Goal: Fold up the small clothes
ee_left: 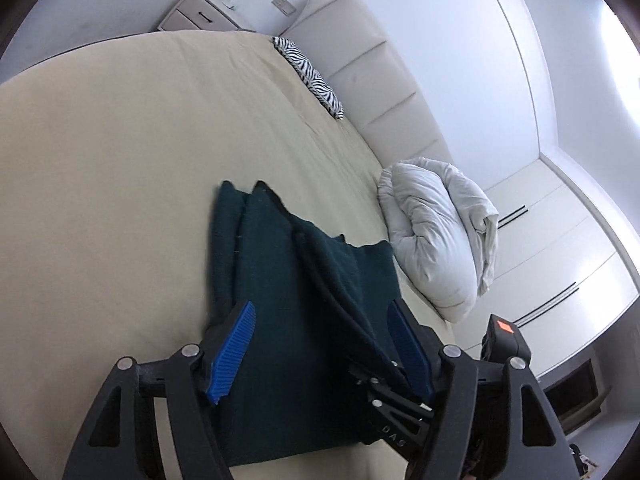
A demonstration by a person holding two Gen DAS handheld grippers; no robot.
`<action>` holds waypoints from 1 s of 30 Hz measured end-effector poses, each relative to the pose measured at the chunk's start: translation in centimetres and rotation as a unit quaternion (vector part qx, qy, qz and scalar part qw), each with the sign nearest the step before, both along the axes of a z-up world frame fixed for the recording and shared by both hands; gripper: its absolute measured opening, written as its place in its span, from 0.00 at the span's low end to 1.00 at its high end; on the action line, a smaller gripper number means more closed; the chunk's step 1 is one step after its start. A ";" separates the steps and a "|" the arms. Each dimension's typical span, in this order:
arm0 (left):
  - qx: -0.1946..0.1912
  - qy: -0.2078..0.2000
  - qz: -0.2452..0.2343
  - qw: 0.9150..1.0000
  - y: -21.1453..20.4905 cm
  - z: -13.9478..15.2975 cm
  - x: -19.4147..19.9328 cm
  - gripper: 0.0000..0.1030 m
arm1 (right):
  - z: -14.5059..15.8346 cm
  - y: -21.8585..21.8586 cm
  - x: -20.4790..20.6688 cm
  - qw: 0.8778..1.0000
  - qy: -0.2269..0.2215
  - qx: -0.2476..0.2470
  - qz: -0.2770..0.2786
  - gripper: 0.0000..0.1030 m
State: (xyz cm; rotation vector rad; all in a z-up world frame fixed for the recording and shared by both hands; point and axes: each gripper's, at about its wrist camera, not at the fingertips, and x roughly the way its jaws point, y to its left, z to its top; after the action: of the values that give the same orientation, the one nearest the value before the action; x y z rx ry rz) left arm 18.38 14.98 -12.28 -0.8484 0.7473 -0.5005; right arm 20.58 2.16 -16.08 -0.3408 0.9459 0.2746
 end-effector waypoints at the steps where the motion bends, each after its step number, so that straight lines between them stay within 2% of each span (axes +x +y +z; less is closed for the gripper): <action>1: 0.010 -0.002 -0.009 1.000 -0.6 0.5 0.5 0.70 | 0.1 -0.2 -0.1 1.000 -0.003 0.000 0.000 0.13; 4: 0.053 0.001 -0.048 0.997 -3.2 1.6 2.8 0.73 | 0.0 -0.7 -1.7 0.999 -0.026 -0.016 0.010 0.14; 6: 0.053 0.025 -0.087 0.994 -4.8 0.9 5.0 0.73 | -0.3 -0.3 -2.5 0.998 -0.041 -0.035 0.019 0.14; 9: 0.069 0.054 -0.103 0.991 -6.3 -0.7 7.0 0.73 | -0.5 0.2 -3.7 0.995 -0.065 -0.061 0.034 0.14; 12: 0.050 0.072 -0.112 0.990 -7.0 -2.2 8.3 0.72 | -0.8 0.1 -4.4 0.994 -0.078 -0.071 0.039 0.14; 14: 0.041 0.072 -0.119 0.989 -7.3 -2.5 9.1 0.65 | -1.3 0.3 -4.6 0.993 -0.085 -0.075 0.044 0.15; 16: 0.032 0.079 -0.124 0.989 -7.4 -3.0 9.7 0.40 | -1.3 0.2 -5.3 0.992 -0.089 -0.079 0.051 0.17; 19: 0.014 0.090 -0.128 0.988 -7.1 -3.9 10.0 0.19 | -1.5 0.4 -6.5 0.991 -0.087 -0.078 0.059 0.21; 23: -0.004 0.088 -0.125 0.988 -6.7 -4.0 9.9 0.14 | 0.1 -0.5 -9.8 0.994 -0.081 -0.039 0.069 0.41; 27: -0.019 0.079 -0.125 0.989 -6.1 -3.1 9.7 0.13 | 3.8 -3.0 -12.4 0.992 -0.075 0.057 0.078 0.41; 30: -0.026 0.072 -0.121 0.990 -5.2 -2.2 9.7 0.13 | 5.9 -5.5 -12.1 0.989 -0.091 0.103 0.057 0.44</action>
State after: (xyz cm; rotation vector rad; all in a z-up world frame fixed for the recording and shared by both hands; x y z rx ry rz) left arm 28.08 9.76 -14.51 -0.8521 0.9797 -0.6825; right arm 8.45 -3.37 -10.21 -0.2255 0.7131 0.4354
